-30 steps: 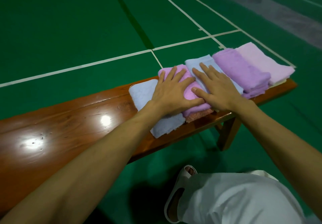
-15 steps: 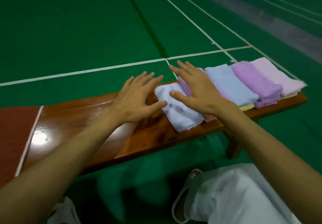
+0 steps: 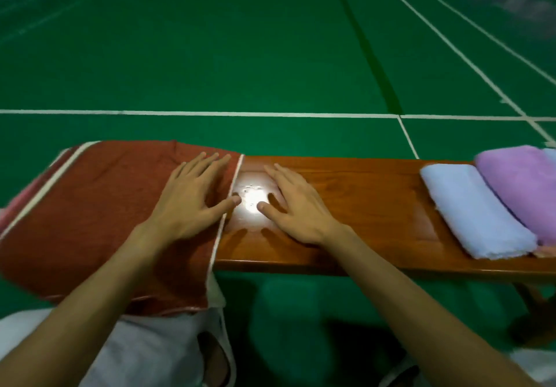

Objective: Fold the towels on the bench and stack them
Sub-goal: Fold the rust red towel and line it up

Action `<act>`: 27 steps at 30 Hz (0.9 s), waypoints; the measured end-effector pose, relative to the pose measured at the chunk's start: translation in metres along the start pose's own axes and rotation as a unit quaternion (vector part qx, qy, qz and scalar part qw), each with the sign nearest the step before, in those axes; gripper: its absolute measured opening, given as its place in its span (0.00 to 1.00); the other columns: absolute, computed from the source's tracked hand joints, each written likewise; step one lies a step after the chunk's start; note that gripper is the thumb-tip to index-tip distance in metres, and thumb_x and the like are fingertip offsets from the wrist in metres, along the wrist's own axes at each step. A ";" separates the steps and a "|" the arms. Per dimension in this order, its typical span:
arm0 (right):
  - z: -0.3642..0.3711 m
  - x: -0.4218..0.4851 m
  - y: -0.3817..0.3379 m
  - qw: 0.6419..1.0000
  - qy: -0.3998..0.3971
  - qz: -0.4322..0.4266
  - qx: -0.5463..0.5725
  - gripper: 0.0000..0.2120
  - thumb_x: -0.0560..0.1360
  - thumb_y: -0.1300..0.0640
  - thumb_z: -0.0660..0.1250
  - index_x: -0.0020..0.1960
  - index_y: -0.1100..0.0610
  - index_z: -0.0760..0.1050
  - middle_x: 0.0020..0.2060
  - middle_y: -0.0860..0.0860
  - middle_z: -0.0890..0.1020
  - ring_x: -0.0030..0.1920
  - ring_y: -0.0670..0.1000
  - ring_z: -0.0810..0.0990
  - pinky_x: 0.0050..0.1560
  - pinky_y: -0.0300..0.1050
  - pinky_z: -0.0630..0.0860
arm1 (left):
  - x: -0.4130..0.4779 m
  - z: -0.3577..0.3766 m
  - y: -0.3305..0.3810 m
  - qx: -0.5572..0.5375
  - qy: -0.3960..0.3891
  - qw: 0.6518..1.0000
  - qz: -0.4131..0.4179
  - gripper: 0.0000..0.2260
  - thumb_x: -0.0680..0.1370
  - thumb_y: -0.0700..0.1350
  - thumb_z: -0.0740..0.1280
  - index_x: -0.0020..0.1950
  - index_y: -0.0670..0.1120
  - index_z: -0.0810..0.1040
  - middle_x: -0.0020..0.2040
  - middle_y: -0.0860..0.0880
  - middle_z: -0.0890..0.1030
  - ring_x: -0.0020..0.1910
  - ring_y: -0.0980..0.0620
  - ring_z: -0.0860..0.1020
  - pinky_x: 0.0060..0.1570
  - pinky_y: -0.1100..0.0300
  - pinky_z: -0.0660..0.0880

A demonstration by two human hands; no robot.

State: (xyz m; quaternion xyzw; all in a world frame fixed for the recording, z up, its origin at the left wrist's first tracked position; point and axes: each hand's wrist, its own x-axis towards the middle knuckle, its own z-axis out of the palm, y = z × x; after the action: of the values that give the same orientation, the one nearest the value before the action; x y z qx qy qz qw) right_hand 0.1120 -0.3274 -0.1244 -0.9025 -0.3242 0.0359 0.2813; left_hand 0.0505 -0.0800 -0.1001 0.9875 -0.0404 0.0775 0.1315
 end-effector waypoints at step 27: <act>0.051 0.017 -0.064 0.967 0.253 0.019 0.035 0.03 0.79 0.62 0.67 0.48 0.58 0.74 0.46 0.52 0.73 0.46 0.53 0.74 0.41 0.48 0.71 | -0.066 -0.060 -0.125 0.055 0.306 0.910 -0.273 0.05 0.77 0.45 0.72 0.46 0.43 0.84 0.48 0.40 0.82 0.51 0.37 0.74 0.50 0.45 0.70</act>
State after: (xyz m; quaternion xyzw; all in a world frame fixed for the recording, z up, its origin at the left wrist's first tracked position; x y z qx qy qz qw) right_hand 0.0772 -0.2518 -0.1316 -0.8778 -0.2237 -0.1775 0.3847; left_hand -0.0102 0.0603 -0.0853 0.8934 0.2771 0.3395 0.0992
